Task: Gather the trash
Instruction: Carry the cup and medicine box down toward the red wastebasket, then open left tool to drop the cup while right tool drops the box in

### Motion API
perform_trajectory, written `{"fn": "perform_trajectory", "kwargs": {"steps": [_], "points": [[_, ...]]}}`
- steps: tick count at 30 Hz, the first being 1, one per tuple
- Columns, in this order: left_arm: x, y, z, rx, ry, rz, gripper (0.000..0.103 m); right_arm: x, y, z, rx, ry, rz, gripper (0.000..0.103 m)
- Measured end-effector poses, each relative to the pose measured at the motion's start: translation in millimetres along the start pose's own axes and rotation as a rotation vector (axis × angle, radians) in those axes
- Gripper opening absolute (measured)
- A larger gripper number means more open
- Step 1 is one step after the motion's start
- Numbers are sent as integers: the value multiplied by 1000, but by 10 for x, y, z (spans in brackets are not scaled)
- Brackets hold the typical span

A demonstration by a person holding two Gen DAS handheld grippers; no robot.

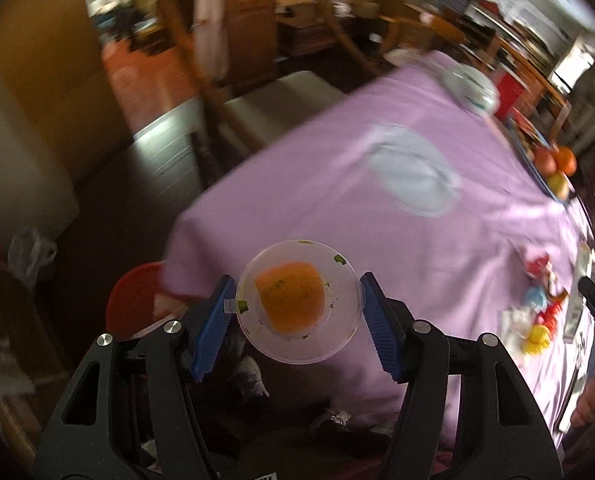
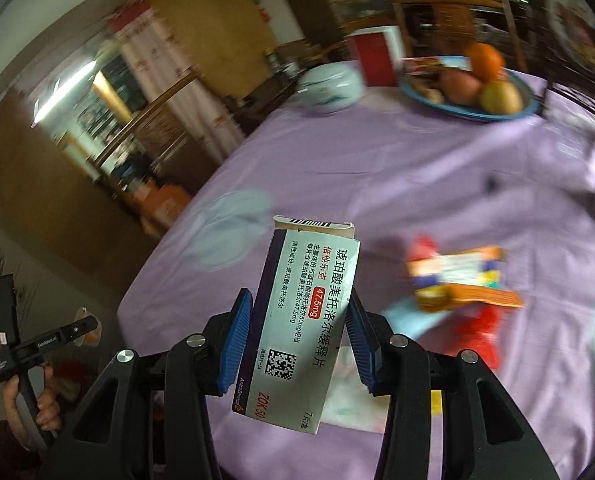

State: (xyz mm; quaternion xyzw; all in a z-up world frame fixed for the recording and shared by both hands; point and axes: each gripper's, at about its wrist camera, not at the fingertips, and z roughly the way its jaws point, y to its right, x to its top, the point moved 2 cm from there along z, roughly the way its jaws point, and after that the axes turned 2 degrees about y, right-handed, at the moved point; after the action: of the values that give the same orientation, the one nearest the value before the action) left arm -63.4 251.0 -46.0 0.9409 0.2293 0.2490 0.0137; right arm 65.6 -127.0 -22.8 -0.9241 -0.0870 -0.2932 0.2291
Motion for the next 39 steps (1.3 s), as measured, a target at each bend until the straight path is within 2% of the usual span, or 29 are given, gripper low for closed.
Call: {"fn": "perform_trajectory", "kwargs": {"steps": [7, 12, 13, 17, 20, 27, 34, 39], "points": [[-182, -1047, 36, 74, -25, -191, 63, 37, -721, 249, 54, -59, -121, 46], [-282, -1533, 116, 114, -57, -275, 63, 54, -1186, 358, 70, -82, -200, 46], [-288, -1596, 130, 120, -62, -287, 64, 54, -1268, 386, 73, -89, -215, 46], [-298, -1824, 113, 125, -59, -350, 79, 62, -1538, 525, 90, -118, -258, 46], [-295, -1926, 65, 132, -55, -366, 81, 34, -1758, 608, 115, -140, -294, 46], [-348, -2279, -107, 213, -38, -420, 90, -92, -2410, 860, 214, -214, -416, 47], [-525, -2627, -324, 308, -28, -463, 92, -349, -3253, 1101, 349, -297, -604, 47], [-681, -2805, -480, 344, -25, -494, 92, -541, -3775, 1202, 437, -348, -717, 48]]}}
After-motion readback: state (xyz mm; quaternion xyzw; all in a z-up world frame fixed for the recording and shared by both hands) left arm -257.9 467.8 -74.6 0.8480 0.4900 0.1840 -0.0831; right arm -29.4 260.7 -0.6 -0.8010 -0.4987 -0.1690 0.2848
